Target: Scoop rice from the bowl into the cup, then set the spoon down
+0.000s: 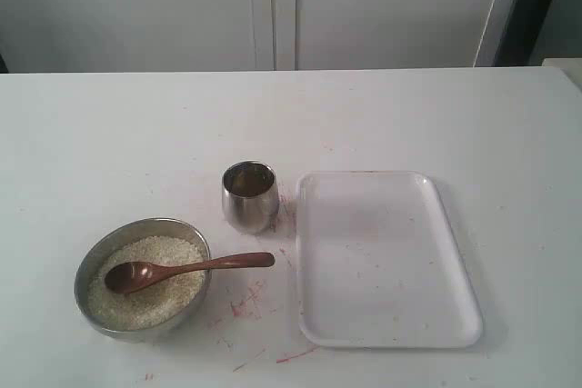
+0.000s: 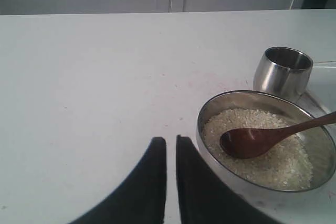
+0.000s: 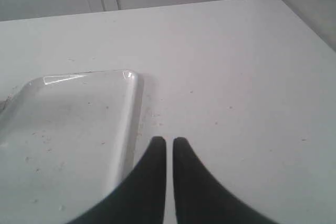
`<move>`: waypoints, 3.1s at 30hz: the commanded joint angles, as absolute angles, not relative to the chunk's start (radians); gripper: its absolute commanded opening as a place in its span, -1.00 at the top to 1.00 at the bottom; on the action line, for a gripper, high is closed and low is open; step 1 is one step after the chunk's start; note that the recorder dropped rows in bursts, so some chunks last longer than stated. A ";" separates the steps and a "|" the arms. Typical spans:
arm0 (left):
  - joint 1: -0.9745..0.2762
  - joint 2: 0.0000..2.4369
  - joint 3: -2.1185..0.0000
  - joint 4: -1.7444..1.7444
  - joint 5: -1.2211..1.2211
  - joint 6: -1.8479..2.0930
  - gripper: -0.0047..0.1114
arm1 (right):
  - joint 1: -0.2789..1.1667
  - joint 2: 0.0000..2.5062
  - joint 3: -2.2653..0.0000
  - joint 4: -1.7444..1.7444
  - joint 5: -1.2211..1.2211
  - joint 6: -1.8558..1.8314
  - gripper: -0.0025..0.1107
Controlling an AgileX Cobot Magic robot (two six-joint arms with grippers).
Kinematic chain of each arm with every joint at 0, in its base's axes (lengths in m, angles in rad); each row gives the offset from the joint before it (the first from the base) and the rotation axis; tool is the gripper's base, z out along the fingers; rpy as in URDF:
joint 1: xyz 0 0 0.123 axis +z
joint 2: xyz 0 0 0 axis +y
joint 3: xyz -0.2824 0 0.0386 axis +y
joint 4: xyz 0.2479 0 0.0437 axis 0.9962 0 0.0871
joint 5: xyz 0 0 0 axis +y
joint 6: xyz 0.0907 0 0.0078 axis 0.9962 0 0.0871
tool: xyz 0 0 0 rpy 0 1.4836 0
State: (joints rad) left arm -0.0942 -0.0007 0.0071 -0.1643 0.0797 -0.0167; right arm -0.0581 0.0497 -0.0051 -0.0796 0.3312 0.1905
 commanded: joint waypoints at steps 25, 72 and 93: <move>-0.093 0.000 0.000 -0.171 0.076 -0.019 0.67 | -0.058 0.045 0.000 -0.069 -0.086 0.191 0.86; -0.093 0.000 0.000 -0.171 0.076 -0.019 0.67 | 0.006 0.234 -0.825 -0.846 -0.356 1.234 0.86; -0.093 0.000 0.000 -0.171 0.076 -0.019 0.67 | 0.041 0.847 -1.121 -1.744 -0.865 2.104 0.86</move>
